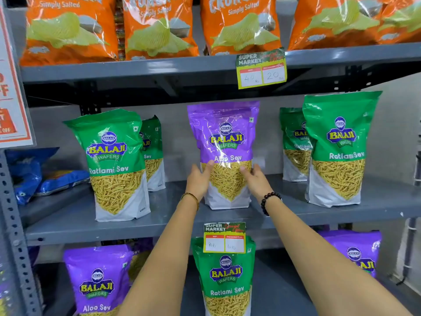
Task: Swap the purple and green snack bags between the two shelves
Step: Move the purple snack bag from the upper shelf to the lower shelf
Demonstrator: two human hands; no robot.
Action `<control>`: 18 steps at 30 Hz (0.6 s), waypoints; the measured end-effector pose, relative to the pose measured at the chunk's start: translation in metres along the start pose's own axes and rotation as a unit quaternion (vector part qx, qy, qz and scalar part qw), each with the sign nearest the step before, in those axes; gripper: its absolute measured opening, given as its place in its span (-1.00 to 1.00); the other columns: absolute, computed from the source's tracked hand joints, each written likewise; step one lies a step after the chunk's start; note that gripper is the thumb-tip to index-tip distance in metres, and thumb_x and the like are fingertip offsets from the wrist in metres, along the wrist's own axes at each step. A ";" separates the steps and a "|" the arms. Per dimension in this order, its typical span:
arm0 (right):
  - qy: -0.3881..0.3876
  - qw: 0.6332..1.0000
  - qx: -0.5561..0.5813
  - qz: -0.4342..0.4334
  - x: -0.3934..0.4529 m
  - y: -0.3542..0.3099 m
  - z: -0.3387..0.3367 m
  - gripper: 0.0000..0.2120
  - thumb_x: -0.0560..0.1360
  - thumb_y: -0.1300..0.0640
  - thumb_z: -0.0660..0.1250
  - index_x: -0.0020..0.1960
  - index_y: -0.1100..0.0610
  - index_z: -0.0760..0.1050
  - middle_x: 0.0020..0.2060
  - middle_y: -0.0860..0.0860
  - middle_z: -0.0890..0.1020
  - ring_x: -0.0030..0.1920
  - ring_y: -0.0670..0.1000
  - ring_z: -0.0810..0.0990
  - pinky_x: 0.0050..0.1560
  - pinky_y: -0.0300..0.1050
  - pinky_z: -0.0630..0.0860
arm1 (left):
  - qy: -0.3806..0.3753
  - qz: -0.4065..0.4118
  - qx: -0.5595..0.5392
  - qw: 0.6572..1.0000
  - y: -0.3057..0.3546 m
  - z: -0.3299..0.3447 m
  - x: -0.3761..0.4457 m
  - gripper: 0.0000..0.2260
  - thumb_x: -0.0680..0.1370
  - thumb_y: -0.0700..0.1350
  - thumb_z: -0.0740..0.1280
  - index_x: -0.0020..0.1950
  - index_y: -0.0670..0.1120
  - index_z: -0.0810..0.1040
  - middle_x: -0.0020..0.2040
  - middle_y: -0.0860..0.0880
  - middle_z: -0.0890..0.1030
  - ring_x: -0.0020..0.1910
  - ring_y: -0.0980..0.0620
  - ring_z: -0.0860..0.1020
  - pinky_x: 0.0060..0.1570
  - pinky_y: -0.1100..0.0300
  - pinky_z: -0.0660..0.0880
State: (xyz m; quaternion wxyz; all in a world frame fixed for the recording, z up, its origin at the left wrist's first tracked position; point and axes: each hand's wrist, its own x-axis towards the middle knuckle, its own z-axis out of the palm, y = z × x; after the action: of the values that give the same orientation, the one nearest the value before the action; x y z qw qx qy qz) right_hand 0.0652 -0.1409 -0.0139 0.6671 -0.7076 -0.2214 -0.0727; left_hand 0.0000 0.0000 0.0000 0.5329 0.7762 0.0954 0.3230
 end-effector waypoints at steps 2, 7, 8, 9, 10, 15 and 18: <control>-0.015 0.998 0.055 0.006 -0.002 -0.002 0.001 -0.58 0.45 0.05 0.31 0.25 0.17 0.36 0.21 0.12 0.55 0.22 0.13 0.51 0.31 0.06 0.40 | -0.020 -0.004 -0.044 0.999 0.000 -0.001 -0.002 -0.45 0.37 0.20 0.35 0.20 -0.13 0.38 0.22 -0.18 0.54 0.21 -0.14 0.51 0.26 -0.04 0.42; 0.004 0.992 0.123 0.014 -0.010 -0.007 -0.011 -0.39 0.38 0.22 0.41 0.35 0.30 0.25 0.13 0.13 0.49 0.14 0.06 0.48 0.07 -0.19 0.47 | -0.021 0.018 -0.077 0.997 -0.010 -0.003 -0.004 -0.60 0.30 -0.03 0.51 0.04 -0.08 0.46 0.06 -0.13 0.62 0.04 -0.10 0.60 0.14 -0.06 0.53; 0.000 0.992 0.127 0.009 -0.012 -0.008 -0.014 -0.45 0.36 0.22 0.43 0.29 0.30 0.34 0.10 0.14 0.53 0.09 0.06 0.52 -0.06 -0.28 0.52 | -0.020 0.018 -0.084 0.996 -0.006 -0.006 -0.009 -0.64 0.29 -0.04 0.52 -0.01 -0.07 0.47 0.03 -0.12 0.63 0.03 -0.10 0.60 0.12 -0.04 0.54; -0.012 0.992 0.128 0.005 -0.016 -0.008 -0.018 -0.53 0.35 0.22 0.44 0.21 0.30 0.42 0.02 0.13 0.58 0.02 0.05 0.56 -0.21 -0.34 0.54 | -0.026 0.024 -0.096 0.995 -0.007 -0.009 -0.010 -0.66 0.27 -0.04 0.53 -0.06 -0.05 0.50 -0.01 -0.11 0.64 0.01 -0.10 0.62 0.11 -0.03 0.55; -0.016 0.991 0.129 0.007 -0.020 -0.009 -0.021 -0.58 0.32 0.20 0.47 0.13 0.28 0.48 -0.04 0.11 0.61 -0.02 0.06 0.59 -0.24 -0.31 0.55 | -0.035 0.023 -0.108 0.993 -0.006 -0.012 -0.015 -0.69 0.25 -0.04 0.54 -0.11 -0.03 0.52 -0.05 -0.09 0.66 0.00 -0.10 0.63 0.09 -0.02 0.56; -0.023 0.990 0.136 0.005 -0.045 -0.010 -0.042 -0.66 0.19 0.12 0.55 -0.14 0.08 0.47 -0.05 0.06 0.64 0.00 0.11 0.63 0.06 0.07 0.56 | -0.056 0.042 -0.151 0.986 -0.001 -0.020 -0.044 -0.74 0.24 -0.10 0.55 -0.15 -0.04 0.56 -0.14 -0.05 0.67 -0.09 -0.07 0.65 0.04 0.02 0.58; -0.038 0.987 0.152 -0.018 -0.063 -0.011 -0.054 -0.72 0.26 0.25 0.49 -0.18 0.08 0.41 -0.14 0.02 0.61 -0.11 0.02 0.61 -0.02 -0.04 0.55 | -0.049 0.067 -0.151 0.985 0.006 -0.020 -0.066 -0.74 0.23 -0.10 0.56 -0.19 0.00 0.55 -0.26 0.07 0.67 -0.22 0.09 0.64 -0.11 0.15 0.60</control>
State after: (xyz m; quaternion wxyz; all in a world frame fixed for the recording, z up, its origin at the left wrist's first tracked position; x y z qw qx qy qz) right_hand 0.0152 -0.2074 -0.0234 0.7568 -0.5958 -0.2678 -0.0238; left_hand -0.0641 -0.0198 -0.0169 0.6252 0.7063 -0.0327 0.3303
